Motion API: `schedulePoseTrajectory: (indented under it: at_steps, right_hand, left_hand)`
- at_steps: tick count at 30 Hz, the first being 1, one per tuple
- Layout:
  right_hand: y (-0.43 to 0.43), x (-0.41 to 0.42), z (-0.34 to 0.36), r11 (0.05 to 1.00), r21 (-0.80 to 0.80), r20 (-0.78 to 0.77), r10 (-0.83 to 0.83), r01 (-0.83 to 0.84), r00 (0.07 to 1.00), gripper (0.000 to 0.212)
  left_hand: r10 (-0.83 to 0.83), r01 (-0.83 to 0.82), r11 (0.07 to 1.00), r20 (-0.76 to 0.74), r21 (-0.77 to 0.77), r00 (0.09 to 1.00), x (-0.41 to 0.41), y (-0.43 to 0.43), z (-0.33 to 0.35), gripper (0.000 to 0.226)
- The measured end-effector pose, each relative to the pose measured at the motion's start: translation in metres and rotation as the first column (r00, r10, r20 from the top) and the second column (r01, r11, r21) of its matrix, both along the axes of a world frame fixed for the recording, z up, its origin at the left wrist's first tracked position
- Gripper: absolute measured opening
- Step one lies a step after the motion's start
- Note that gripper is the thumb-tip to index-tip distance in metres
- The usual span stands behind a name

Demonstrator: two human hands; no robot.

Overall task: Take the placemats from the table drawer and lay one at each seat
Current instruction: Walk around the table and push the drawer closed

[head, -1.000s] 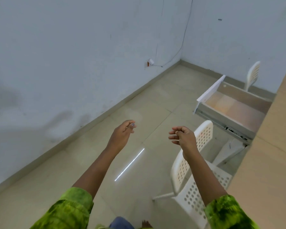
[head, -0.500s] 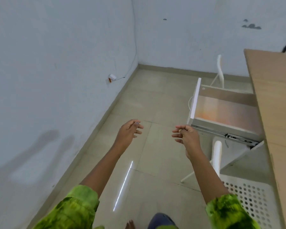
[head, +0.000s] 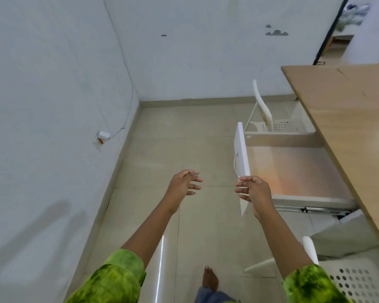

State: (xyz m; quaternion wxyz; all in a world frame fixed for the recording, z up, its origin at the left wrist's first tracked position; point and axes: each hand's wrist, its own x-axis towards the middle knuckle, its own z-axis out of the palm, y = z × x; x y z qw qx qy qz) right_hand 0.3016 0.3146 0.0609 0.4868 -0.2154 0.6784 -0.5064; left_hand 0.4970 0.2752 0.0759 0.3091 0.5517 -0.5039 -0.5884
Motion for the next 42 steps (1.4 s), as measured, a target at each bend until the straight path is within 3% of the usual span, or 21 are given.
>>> schedulePoseTrajectory:
  at_steps: [6,13,19,23,26,30,34,37,42]
  right_hand:
    - [-0.064,-0.035,-0.011,0.991,0.121,0.001,-0.06,0.06,0.998,0.024]
    - [-0.098,-0.06,-0.035,0.935,0.233,0.006,-0.275,0.266,0.962,0.02]
    - [-0.115,-0.056,-0.039,0.848,0.39,0.031,-0.401,0.358,0.916,0.017]
    - [-0.122,-0.028,-0.044,0.762,0.447,0.082,-0.557,0.469,0.826,0.014]
    - [-0.128,-0.004,-0.045,0.656,0.478,0.162,-0.719,0.584,0.676,0.031]
    - [-0.141,0.026,-0.054,0.462,0.433,0.425,-0.862,0.774,0.277,0.059]
    - [-0.153,0.029,-0.064,0.076,0.333,0.568,-0.812,0.94,-0.135,0.027]
    - [-0.158,0.025,-0.061,-0.057,0.295,0.643,-0.726,0.954,-0.242,0.012]
    - [-0.162,0.004,-0.062,-0.157,0.306,0.664,-0.672,0.939,-0.329,0.01]
  left_hand:
    - [-0.097,0.093,0.992,0.037,0.089,0.995,-0.05,-0.094,-0.013,0.021]
    - [-0.332,0.311,0.918,0.047,0.248,0.942,-0.114,-0.178,-0.032,0.028]
    - [-0.552,0.526,0.76,-0.049,0.381,0.832,-0.145,-0.248,-0.055,0.045]
    - [-0.647,0.645,0.619,-0.174,0.448,0.742,-0.149,-0.291,-0.056,0.057]
    - [-0.681,0.695,0.527,-0.246,0.489,0.69,-0.15,-0.313,-0.055,0.067]
    - [-0.692,0.702,0.461,-0.275,0.543,0.667,-0.155,-0.326,-0.058,0.07]
    - [-0.742,0.73,0.425,-0.257,0.535,0.62,-0.172,-0.332,-0.061,0.073]
    - [-0.759,0.737,0.398,-0.256,0.546,0.599,-0.189,-0.334,-0.062,0.074]
    - [-0.738,0.718,0.367,-0.285,0.591,0.612,-0.217,-0.332,-0.063,0.069]
